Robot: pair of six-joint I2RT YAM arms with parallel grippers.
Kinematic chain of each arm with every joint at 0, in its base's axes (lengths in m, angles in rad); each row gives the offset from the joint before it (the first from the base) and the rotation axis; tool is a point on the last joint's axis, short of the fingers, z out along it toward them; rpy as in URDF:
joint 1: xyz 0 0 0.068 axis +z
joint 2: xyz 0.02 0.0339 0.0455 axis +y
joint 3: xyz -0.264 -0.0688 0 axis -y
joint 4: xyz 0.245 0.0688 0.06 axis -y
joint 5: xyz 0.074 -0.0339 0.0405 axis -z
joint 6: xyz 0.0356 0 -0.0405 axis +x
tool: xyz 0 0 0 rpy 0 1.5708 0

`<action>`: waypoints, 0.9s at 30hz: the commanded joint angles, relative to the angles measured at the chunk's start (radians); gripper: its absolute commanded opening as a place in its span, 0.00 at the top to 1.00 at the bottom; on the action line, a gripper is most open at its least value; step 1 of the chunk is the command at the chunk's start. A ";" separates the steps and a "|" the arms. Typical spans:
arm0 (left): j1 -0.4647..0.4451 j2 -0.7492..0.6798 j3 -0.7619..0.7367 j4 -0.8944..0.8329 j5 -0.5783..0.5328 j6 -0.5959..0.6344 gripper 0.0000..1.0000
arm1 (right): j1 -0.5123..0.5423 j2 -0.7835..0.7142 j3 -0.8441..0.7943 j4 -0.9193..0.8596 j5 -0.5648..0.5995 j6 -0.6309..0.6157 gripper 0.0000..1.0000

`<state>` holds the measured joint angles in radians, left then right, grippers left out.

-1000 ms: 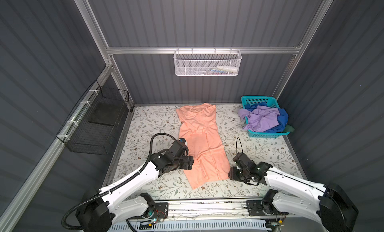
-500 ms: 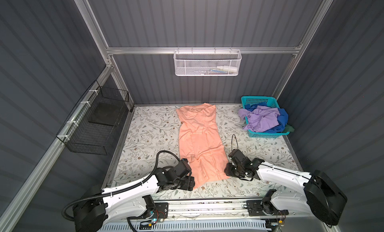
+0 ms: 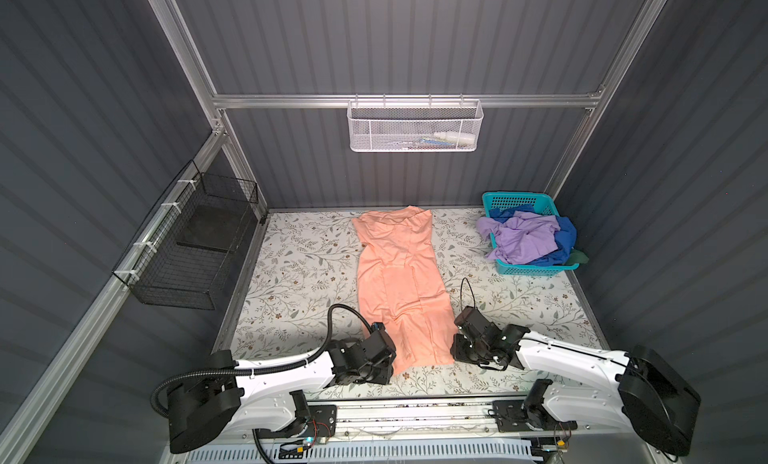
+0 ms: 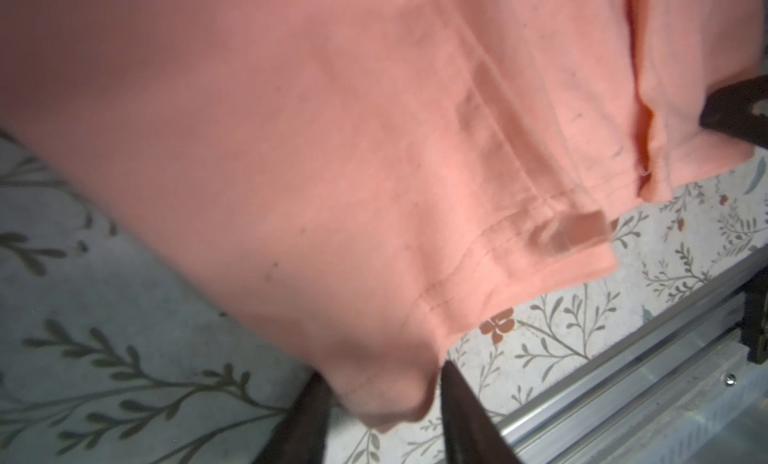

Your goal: Fold and stack the t-shirts

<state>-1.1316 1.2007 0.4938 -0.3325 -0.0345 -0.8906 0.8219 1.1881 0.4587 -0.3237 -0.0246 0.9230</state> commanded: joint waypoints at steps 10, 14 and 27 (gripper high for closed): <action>-0.005 -0.096 0.042 -0.179 -0.078 -0.024 1.00 | 0.116 -0.152 0.134 -0.279 0.082 0.071 1.00; -0.007 -0.215 0.081 -0.261 -0.094 -0.032 1.00 | 0.173 -0.205 0.174 -0.358 0.095 0.121 1.00; -0.007 -0.285 0.193 -0.433 -0.247 -0.042 1.00 | 0.215 -0.253 0.234 -0.272 0.140 0.183 1.00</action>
<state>-1.1336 0.8993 0.6537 -0.7216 -0.2142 -0.9142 1.0557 0.9325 0.6682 -0.6365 0.0856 1.0893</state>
